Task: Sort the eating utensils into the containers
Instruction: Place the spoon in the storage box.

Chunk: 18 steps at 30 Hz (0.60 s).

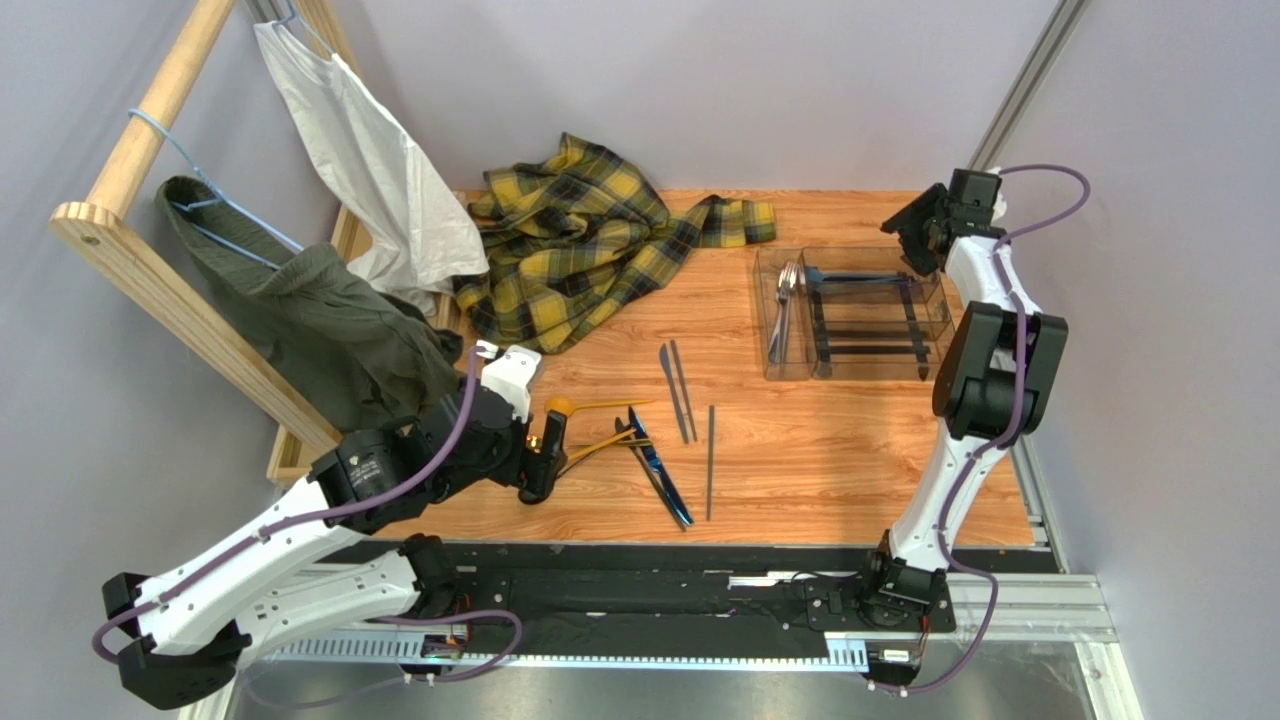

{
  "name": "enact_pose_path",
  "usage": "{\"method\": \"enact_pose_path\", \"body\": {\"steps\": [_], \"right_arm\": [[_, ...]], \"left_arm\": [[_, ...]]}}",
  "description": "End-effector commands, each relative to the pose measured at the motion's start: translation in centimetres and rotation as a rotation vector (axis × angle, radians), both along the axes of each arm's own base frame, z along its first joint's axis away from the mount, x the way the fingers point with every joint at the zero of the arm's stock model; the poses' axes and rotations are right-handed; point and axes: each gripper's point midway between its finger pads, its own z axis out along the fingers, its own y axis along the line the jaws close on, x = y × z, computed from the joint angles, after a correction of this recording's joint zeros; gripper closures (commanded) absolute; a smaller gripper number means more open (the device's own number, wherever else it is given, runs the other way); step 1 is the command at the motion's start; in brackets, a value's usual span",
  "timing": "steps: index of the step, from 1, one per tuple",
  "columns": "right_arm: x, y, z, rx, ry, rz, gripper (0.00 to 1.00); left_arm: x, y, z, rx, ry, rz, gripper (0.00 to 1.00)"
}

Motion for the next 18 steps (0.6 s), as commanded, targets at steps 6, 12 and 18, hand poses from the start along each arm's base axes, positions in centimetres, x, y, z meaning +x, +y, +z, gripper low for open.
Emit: {"method": "enact_pose_path", "body": {"steps": [6, 12, 18], "right_arm": [[-2.7, 3.9, 13.1, 0.032, -0.274, 0.072, 0.35], [-6.4, 9.0, 14.4, 0.128, -0.329, 0.156, 0.32], [-10.3, 13.4, 14.8, 0.181, -0.381, 0.244, 0.33]], "left_arm": [[0.3, -0.8, -0.1, 0.006, -0.002, -0.023, 0.01], [0.7, -1.2, -0.9, 0.03, 0.015, -0.012, 0.01], [0.8, -1.8, -2.5, 0.059, 0.067, -0.001, 0.01]]}}
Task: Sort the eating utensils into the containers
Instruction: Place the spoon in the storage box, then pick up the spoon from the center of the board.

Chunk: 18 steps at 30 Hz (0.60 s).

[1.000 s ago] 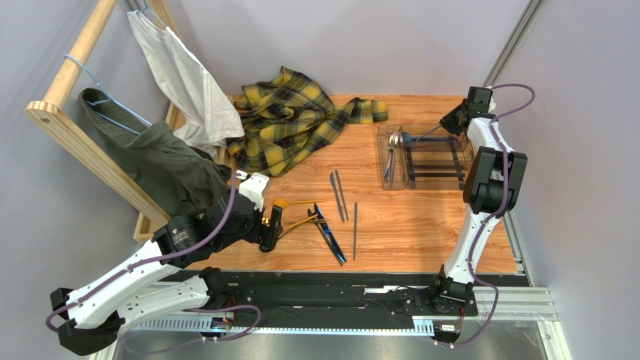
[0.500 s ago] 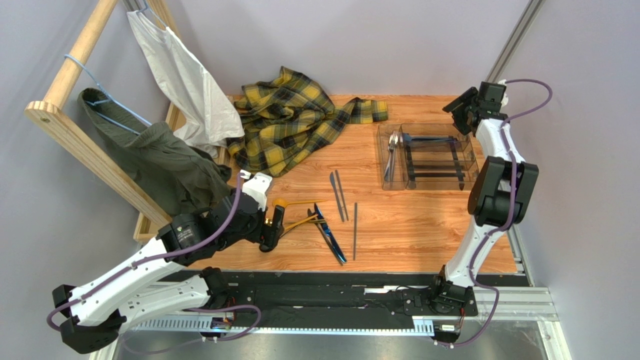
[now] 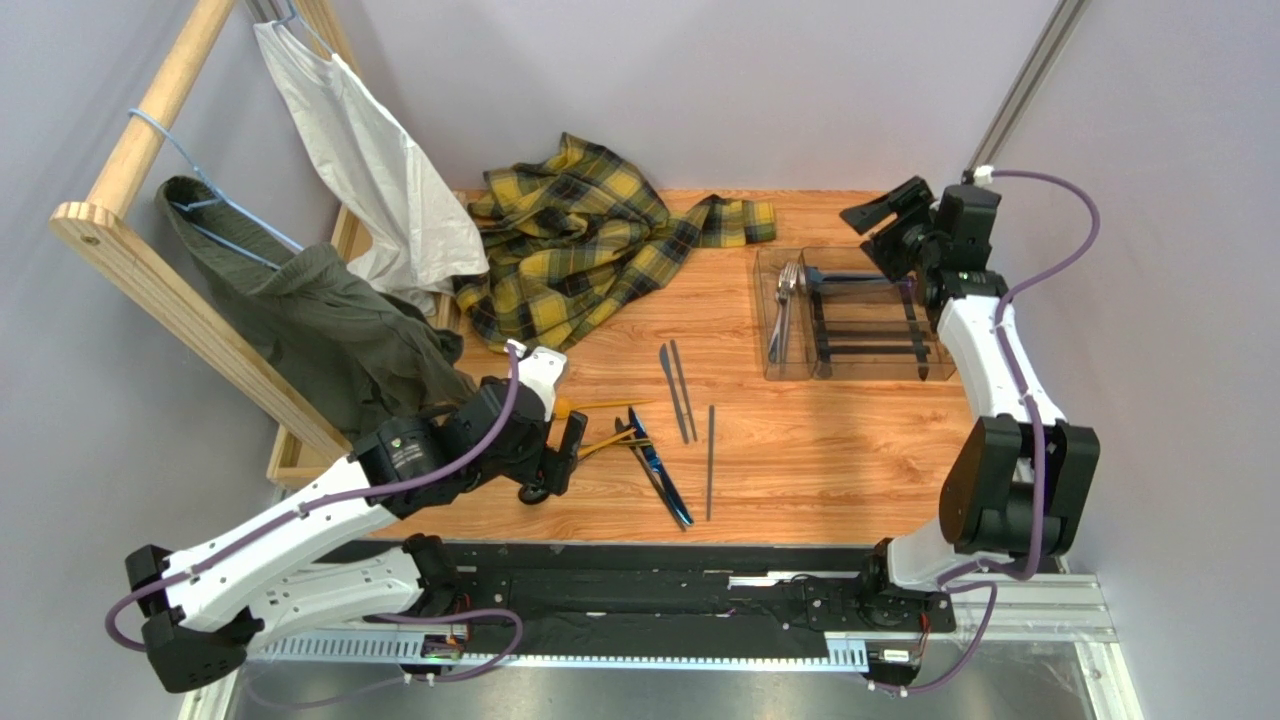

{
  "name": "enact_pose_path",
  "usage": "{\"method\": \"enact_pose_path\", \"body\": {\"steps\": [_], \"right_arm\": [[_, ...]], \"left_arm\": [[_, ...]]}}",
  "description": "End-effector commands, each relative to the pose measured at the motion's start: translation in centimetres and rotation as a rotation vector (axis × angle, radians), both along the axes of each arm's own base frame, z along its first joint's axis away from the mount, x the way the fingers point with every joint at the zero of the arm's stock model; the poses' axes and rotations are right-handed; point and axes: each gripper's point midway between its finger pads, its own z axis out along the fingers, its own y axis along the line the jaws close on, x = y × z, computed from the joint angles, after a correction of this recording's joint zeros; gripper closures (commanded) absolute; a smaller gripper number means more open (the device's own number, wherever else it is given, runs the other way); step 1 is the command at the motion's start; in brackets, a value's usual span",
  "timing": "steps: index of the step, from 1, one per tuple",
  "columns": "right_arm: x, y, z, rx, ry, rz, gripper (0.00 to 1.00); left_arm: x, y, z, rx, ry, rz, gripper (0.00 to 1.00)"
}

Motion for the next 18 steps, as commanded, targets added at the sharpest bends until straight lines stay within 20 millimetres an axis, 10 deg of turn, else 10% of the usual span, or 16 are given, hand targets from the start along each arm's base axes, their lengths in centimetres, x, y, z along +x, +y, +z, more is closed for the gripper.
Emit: {"method": "enact_pose_path", "body": {"steps": [1, 18], "right_arm": [[-2.3, 3.1, 1.4, 0.032, -0.07, 0.076, 0.33], [-17.5, 10.5, -2.9, -0.068, -0.047, 0.305, 0.34]], "left_arm": [[0.3, -1.0, -0.5, -0.009, 0.016, -0.004, 0.01], [0.5, -2.3, -3.7, -0.029, 0.055, 0.01, 0.03]]}}
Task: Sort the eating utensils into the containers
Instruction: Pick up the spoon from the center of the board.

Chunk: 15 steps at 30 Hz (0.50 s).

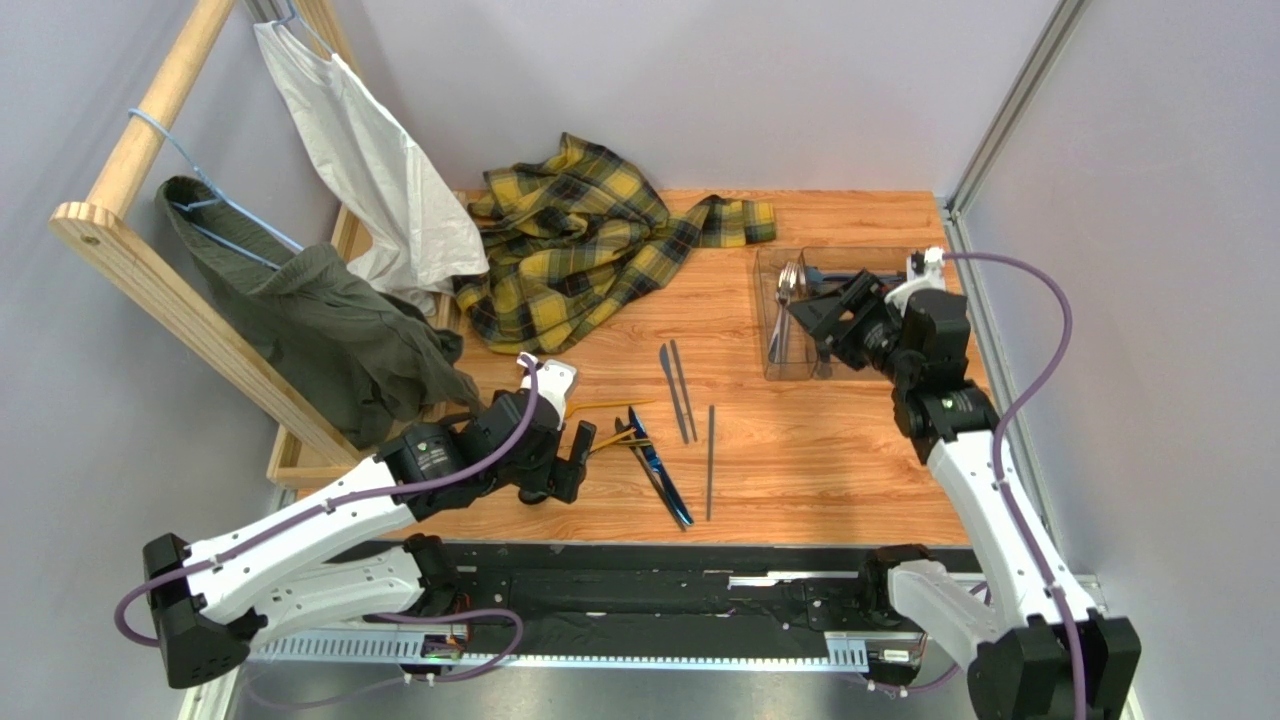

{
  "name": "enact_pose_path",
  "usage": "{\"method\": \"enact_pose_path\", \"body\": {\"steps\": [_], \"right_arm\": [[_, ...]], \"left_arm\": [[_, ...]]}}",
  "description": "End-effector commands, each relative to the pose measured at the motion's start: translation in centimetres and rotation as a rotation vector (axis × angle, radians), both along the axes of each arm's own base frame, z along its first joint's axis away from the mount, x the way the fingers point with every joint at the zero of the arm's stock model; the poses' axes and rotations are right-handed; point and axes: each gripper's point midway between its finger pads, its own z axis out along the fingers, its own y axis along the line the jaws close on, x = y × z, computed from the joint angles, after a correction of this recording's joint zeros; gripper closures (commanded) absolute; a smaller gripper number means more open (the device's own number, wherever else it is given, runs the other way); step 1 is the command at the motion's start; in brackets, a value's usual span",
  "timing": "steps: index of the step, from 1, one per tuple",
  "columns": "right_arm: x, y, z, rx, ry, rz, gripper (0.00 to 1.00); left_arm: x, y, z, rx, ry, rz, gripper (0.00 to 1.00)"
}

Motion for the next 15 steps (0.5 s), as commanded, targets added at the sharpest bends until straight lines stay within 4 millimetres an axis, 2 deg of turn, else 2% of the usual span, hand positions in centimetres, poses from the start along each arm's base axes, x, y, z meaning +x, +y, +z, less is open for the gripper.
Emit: {"method": "enact_pose_path", "body": {"steps": [1, 5, 10, 11, 15], "right_arm": [[-3.5, 0.7, -2.7, -0.031, 0.046, 0.047, 0.34], [-5.6, 2.4, -3.6, 0.015, 0.046, 0.116, 0.35], [-6.9, 3.9, -4.9, 0.048, 0.057, 0.164, 0.35], [-7.5, 4.5, -5.8, 0.051, 0.07, 0.187, 0.36], [-8.5, 5.7, -7.2, 0.046, 0.101, 0.228, 0.36]], "left_arm": [[0.9, -1.7, -0.2, -0.028, -0.01, -0.004, 0.03], [1.8, -2.3, -1.2, 0.0, 0.001, 0.004, 0.05], [3.3, -3.0, -2.4, -0.031, 0.015, 0.015, 0.08], [3.3, -3.3, -3.1, -0.028, 0.035, 0.005, 0.1], [4.4, -3.7, -5.1, 0.01, 0.065, -0.013, 0.12]]}}
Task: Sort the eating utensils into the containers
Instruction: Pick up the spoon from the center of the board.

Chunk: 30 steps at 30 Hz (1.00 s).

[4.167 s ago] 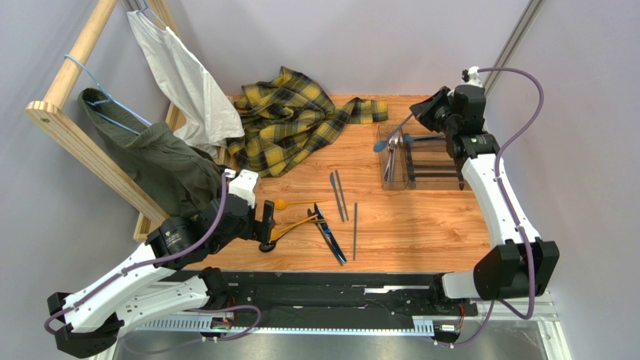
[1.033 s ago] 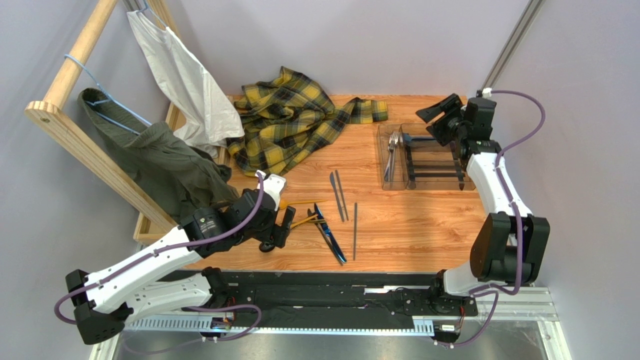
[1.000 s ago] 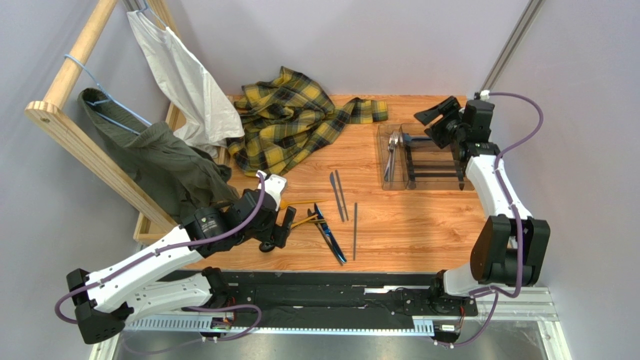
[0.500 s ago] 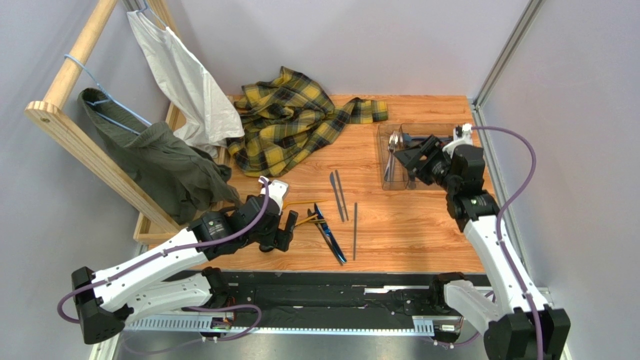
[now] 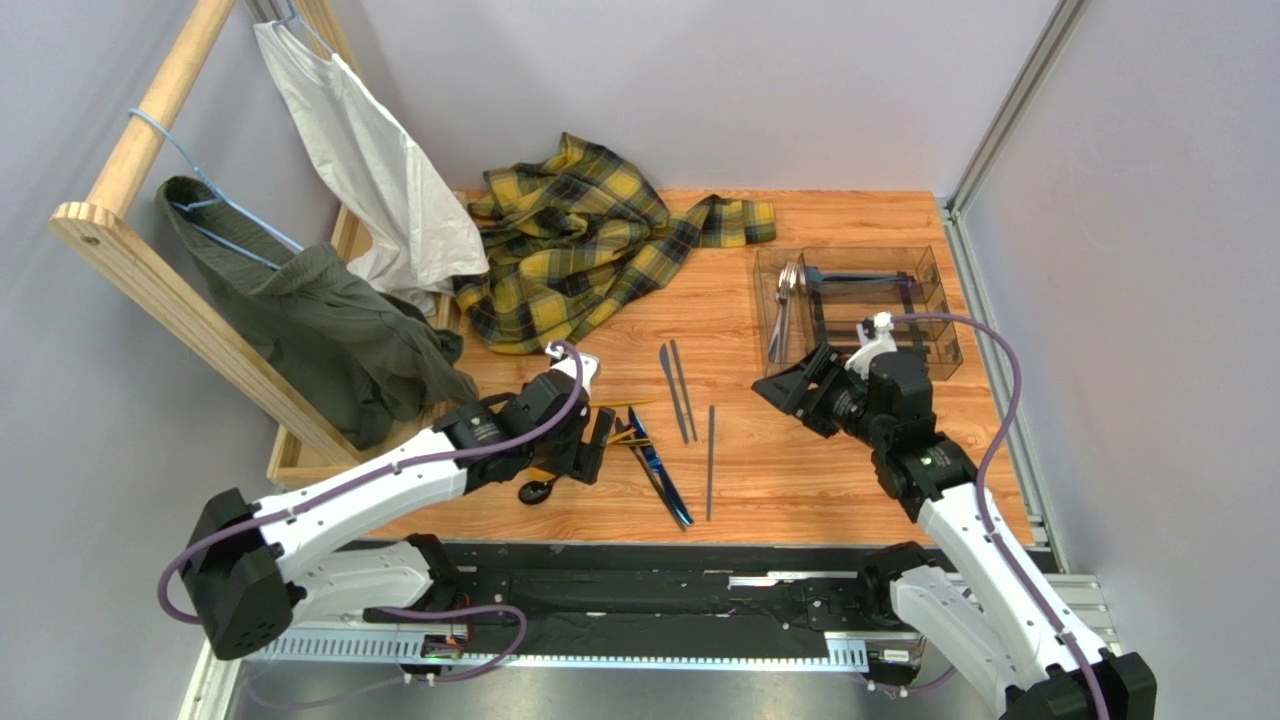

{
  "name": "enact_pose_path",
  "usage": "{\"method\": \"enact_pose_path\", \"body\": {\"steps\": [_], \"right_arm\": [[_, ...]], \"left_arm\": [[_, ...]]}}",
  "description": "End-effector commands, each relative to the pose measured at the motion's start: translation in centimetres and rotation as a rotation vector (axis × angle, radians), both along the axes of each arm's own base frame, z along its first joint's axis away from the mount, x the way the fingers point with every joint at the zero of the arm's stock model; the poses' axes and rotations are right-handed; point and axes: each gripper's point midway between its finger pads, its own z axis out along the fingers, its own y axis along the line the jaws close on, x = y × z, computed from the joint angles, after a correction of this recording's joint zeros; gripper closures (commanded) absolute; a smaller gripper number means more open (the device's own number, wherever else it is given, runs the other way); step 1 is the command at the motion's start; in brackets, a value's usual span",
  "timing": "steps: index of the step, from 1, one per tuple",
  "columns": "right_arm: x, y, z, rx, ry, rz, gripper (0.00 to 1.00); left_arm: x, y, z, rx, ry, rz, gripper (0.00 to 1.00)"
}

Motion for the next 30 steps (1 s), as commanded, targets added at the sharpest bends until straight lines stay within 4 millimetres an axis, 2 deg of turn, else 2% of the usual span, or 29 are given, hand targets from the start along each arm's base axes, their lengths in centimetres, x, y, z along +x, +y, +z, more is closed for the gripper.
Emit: {"method": "enact_pose_path", "body": {"steps": [1, 4, 8, 13, 16, 22, 30], "right_arm": [[-0.7, 1.6, 0.2, 0.039, -0.022, 0.046, 0.36], [-1.3, 1.9, -0.5, 0.035, -0.01, 0.061, 0.36], [-1.7, 1.9, -1.0, 0.042, -0.009, 0.064, 0.36], [-1.9, 1.3, -1.3, -0.009, -0.011, 0.056, 0.36], [-2.0, 1.5, -1.0, -0.004, -0.02, 0.072, 0.36], [-2.0, 1.6, -1.6, -0.002, -0.007, 0.078, 0.36], [-1.9, 1.6, -2.4, -0.009, 0.005, 0.072, 0.36]], "left_arm": [[1.6, -1.6, -1.8, 0.004, 0.023, -0.041, 0.12], [2.3, -2.2, -3.0, 0.03, 0.042, -0.05, 0.16], [3.2, -2.6, -4.8, 0.057, 0.072, -0.059, 0.26], [3.9, -2.6, -6.3, 0.093, 0.081, -0.046, 0.27], [4.4, -2.1, -6.9, 0.126, 0.072, -0.029, 0.28], [4.5, -2.6, -6.6, 0.097, 0.058, -0.046, 0.32], [5.1, -2.0, -5.9, 0.127, 0.02, -0.038, 0.32]]}}
